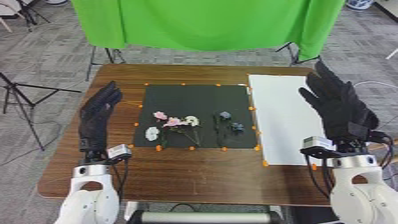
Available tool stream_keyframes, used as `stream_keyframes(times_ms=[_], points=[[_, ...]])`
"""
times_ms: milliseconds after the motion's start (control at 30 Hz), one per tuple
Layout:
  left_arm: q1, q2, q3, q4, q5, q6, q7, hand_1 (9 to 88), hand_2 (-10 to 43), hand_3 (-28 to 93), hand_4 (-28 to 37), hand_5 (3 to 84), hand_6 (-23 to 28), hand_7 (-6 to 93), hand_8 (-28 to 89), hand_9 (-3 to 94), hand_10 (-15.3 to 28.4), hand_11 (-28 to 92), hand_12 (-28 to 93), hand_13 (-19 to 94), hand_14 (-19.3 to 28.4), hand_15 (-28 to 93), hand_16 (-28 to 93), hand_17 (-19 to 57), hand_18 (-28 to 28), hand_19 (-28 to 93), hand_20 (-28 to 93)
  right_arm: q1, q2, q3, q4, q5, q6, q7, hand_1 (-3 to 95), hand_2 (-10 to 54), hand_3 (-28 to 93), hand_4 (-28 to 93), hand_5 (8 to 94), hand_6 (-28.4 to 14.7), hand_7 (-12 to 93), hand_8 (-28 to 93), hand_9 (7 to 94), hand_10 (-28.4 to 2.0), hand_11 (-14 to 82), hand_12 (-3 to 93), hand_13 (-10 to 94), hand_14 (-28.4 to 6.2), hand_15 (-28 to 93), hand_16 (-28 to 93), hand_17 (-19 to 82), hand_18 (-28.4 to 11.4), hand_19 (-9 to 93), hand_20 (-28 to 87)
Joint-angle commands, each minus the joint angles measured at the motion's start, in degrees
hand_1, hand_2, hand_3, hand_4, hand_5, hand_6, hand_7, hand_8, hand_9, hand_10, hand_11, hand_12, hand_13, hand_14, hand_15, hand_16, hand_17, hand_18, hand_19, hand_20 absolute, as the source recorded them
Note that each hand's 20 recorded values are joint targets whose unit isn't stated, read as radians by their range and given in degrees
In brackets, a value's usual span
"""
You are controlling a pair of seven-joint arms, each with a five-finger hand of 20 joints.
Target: Arrange flowers
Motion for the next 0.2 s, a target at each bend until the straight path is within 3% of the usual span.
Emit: stream_keyframes(times_ms=[33, 200], points=[[0.95, 0.75, -0.10, -0.76, -1.52, -0.14, 0.68, 25.4, -9.5, 69, -27.8, 44.7, 2.2, 10.8, -8, 41.9, 12.3, 15, 10, 36, 14.8, 13, -1, 9.9, 10.5, 12, 16, -0.40, 0.19, -0.18, -0.09, -0.97, 0.14, -0.90, -2.2, -6.9, 73, -21, 36.0, -0.1, 5, -7, 32.3, -13.1, 2.0, 9.7, 17, -14.7, -3, 16, 7, -15.4, 4, 20], [2.13, -0.07, -0.37, -1.50, -1.07, 0.03, 0.68, 25.2, -9.5, 69, -27.7, 45.0, 2.2, 11.0, -8, 42.0, 12.3, 15, 10, 36, 14.9, 13, -1, 9.9, 10.4, 12, 16, -0.26, 0.22, -0.35, -0.10, -0.60, -0.07, -0.40, -2.4, -6.5, 73, -22, 36.2, -0.2, 5, -7, 32.5, -13.0, 2.1, 9.7, 18, -14.6, -2, 16, 7, -15.4, 3, 20]])
